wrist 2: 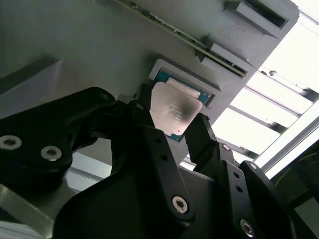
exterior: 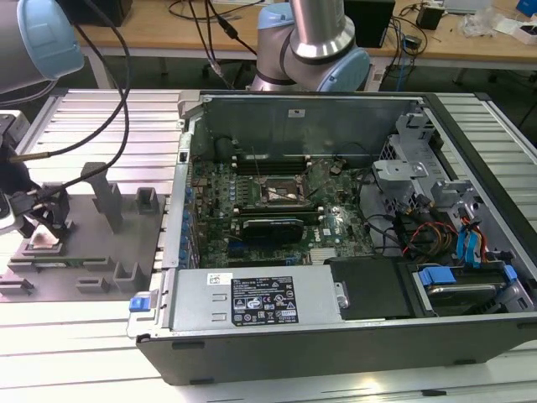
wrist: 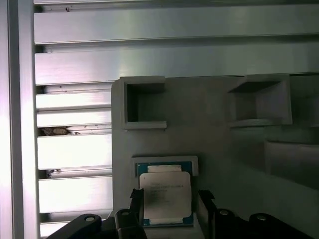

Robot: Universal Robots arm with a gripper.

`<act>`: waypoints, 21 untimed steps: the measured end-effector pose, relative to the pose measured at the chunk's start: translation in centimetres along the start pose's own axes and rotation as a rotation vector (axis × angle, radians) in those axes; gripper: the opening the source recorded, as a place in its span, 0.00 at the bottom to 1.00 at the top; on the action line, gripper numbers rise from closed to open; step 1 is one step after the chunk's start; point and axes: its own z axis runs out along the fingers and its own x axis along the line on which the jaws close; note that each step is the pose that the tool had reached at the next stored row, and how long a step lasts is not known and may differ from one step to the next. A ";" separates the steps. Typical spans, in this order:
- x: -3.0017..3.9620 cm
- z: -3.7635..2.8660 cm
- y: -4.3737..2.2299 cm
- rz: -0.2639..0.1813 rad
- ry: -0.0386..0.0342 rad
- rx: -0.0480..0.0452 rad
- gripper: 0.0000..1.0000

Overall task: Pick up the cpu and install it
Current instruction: 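Pick up the cpu and move it towards the insertion slot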

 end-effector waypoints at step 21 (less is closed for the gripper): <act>0.07 1.01 0.06 -0.005 0.0003 -0.0014 0.68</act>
